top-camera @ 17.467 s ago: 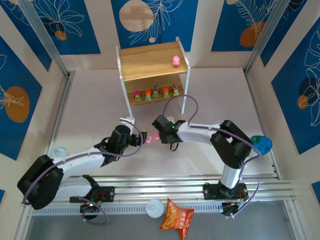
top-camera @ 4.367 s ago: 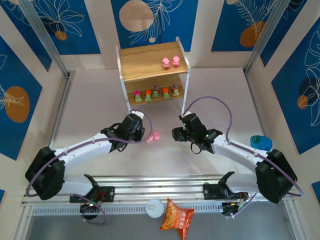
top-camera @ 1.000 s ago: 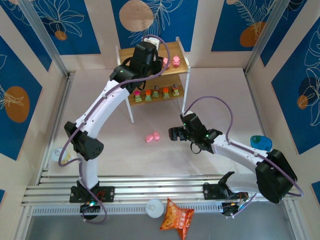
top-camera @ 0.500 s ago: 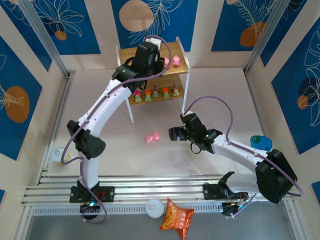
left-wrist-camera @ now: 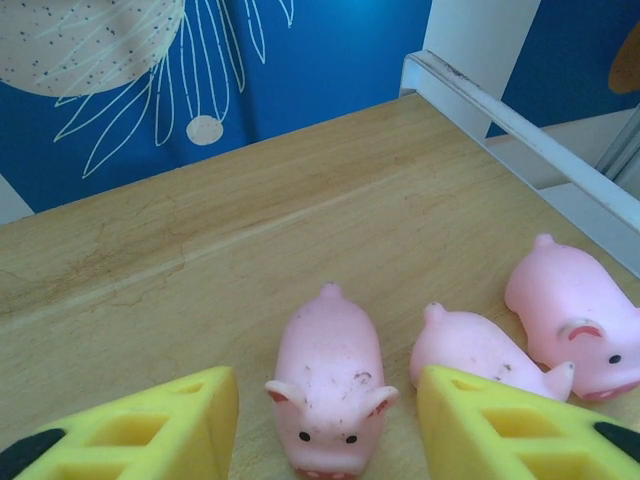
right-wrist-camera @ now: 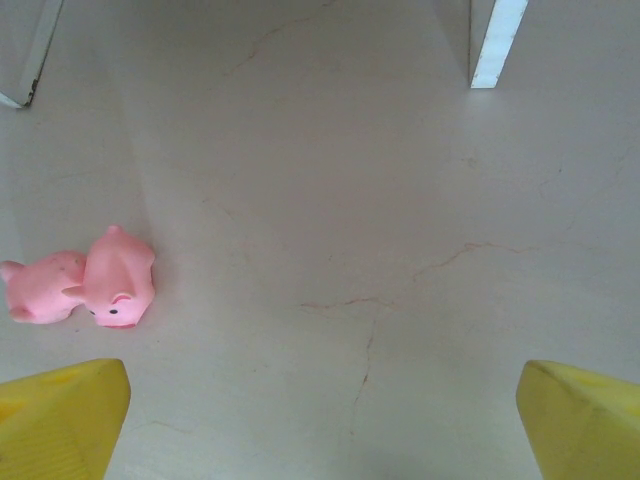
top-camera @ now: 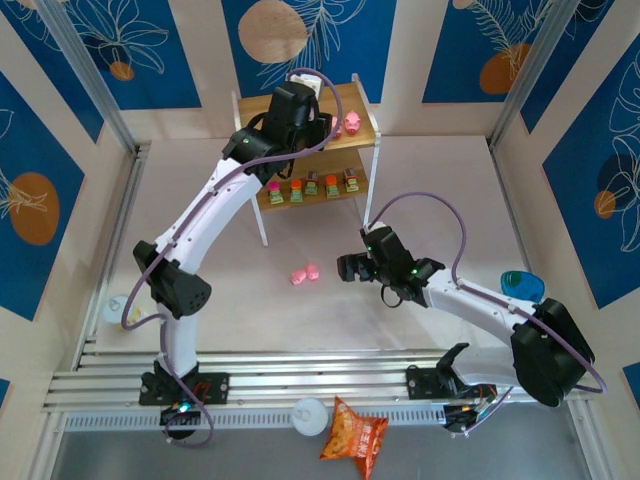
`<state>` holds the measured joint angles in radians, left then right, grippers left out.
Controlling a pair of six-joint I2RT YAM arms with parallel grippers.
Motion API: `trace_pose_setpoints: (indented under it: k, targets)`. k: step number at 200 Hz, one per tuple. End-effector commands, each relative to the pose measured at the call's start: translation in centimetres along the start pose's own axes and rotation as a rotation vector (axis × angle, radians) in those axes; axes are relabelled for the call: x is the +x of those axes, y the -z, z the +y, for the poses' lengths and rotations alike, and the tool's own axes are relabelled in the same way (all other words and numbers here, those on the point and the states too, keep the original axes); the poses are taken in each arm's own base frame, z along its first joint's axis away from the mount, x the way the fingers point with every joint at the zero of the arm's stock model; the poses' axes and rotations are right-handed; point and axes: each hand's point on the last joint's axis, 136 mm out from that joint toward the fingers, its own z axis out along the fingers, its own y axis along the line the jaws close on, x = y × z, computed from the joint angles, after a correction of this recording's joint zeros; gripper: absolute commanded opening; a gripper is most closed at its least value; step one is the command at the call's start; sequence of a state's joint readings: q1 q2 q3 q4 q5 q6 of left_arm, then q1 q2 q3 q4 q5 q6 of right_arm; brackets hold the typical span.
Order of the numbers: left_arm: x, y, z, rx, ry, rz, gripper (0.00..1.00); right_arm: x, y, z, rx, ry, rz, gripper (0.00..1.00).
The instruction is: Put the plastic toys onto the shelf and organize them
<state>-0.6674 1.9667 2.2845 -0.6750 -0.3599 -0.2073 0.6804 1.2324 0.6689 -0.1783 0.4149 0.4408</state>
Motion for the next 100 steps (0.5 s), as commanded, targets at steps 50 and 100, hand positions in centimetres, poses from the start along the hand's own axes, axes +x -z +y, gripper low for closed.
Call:
trace_pose_setpoints:
  k: [50, 100]
  targets:
    - [-1.9, 4.8, 1.4, 0.021, 0.007, -0.067, 0.53, -0.4, 0.8, 0.8, -0.038, 0.013, -0.066, 1.0]
    - [0.0, 8.5, 2.3, 0.047, -0.015, -0.1, 0.55, -0.7, 0.9, 1.3, 0.018, 0.078, -0.136, 1.0]
